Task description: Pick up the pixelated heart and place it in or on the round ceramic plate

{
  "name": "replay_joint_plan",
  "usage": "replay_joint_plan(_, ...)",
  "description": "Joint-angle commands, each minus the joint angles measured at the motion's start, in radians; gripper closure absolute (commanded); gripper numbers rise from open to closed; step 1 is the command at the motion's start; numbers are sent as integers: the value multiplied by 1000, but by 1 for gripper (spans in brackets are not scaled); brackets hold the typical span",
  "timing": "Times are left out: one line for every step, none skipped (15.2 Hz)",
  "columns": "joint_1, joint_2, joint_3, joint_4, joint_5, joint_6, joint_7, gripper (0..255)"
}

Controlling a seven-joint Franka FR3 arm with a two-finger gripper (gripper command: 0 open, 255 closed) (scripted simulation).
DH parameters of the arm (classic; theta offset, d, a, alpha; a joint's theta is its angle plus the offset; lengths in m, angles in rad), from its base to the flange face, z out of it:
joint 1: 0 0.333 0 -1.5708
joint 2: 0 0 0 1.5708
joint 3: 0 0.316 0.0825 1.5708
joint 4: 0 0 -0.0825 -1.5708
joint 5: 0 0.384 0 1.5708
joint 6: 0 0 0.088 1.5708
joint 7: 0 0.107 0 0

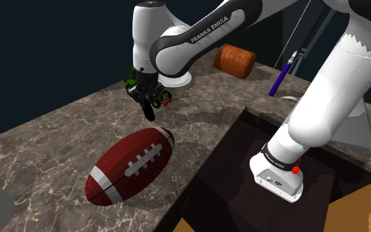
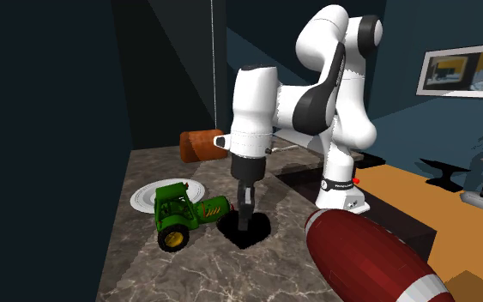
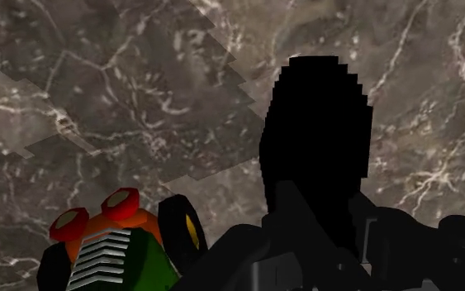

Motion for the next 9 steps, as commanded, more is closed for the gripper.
replay_joint_plan(0, -5, 1, -1, 7, -13, -6, 255)
replay_joint_plan(-1, -14, 1, 5, 14, -26, -10, 255)
replay_joint_plan(-2, -22, 2, 10, 20, -39, -15, 255)
replay_joint_plan(-2, -30, 2, 16, 26, -51, -19, 255)
replay_joint_plan(-3, -38, 2, 22, 31, -64, -23, 255)
replay_joint_plan(-3, -46, 2, 28, 37, -77, -27, 255)
replay_joint_plan(-3, -53, 2, 35, 42, -90, -31, 255)
replay_joint_plan(-4, -60, 2, 42, 47, -103, -35, 255)
replay_joint_plan(-4, -67, 2, 48, 51, -116, -38, 255)
